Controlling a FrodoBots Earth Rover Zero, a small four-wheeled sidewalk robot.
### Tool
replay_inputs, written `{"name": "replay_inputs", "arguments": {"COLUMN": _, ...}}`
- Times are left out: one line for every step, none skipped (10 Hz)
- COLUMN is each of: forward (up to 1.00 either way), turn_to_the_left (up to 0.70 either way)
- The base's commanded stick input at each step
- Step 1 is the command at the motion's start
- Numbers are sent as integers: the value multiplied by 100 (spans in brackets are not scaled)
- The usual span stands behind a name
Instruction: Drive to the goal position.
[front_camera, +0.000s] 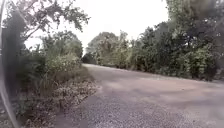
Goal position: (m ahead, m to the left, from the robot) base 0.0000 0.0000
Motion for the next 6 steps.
{"name": "replay_inputs", "arguments": {"forward": 6, "turn_to_the_left": 0}}
{"name": "replay_inputs", "arguments": {"forward": 6, "turn_to_the_left": 0}}
{"name": "replay_inputs", "arguments": {"forward": 6, "turn_to_the_left": 0}}
{"name": "replay_inputs", "arguments": {"forward": 6, "turn_to_the_left": 0}}
{"name": "replay_inputs", "arguments": {"forward": 6, "turn_to_the_left": 0}}
{"name": "replay_inputs", "arguments": {"forward": 6, "turn_to_the_left": 0}}
